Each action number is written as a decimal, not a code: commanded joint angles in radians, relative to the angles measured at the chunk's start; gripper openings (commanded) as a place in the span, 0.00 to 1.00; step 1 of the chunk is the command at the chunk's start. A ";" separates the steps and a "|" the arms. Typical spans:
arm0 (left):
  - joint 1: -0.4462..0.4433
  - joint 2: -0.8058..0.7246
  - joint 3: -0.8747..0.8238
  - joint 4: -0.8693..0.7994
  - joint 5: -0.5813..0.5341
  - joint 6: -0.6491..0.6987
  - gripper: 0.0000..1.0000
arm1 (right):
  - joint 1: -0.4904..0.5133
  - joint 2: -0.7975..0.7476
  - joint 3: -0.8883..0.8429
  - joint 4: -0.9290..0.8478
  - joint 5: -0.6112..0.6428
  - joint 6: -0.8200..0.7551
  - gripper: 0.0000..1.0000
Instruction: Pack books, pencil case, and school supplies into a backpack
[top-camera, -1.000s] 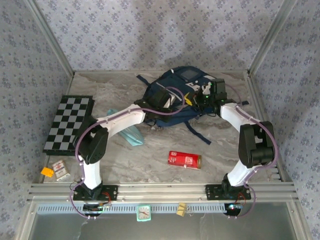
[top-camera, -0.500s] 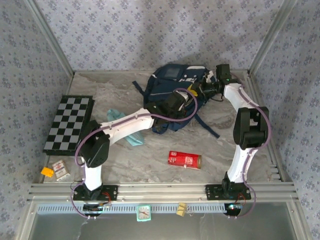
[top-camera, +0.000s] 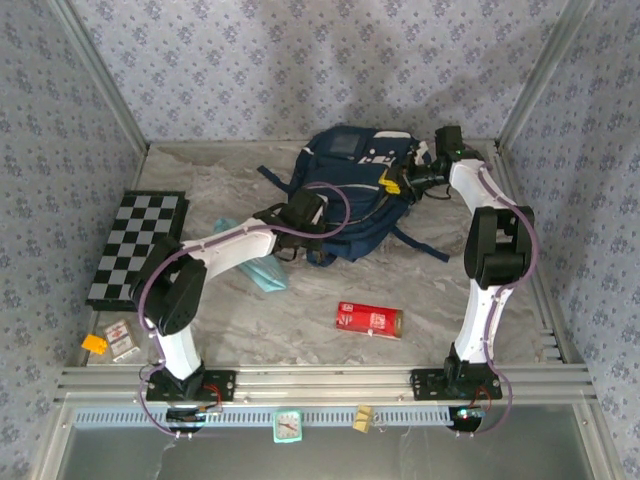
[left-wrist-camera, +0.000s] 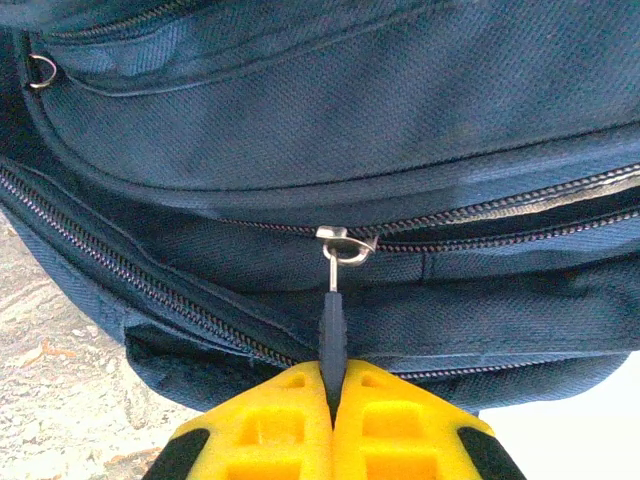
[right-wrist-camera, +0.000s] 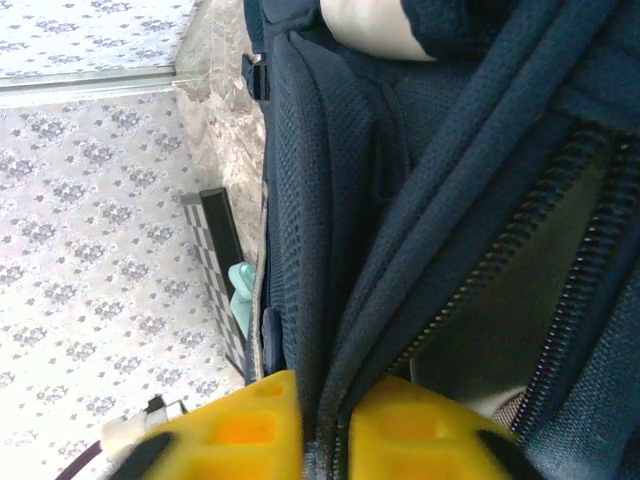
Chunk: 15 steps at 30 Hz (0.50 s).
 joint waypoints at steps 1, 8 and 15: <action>-0.019 -0.027 0.006 0.037 0.052 0.000 0.00 | 0.026 -0.117 -0.091 0.157 0.070 0.047 0.45; -0.022 -0.015 0.027 0.068 0.061 -0.021 0.00 | 0.197 -0.299 -0.350 0.388 0.339 0.205 0.75; -0.019 -0.009 0.026 0.086 0.054 -0.024 0.00 | 0.382 -0.366 -0.524 0.535 0.747 0.387 0.75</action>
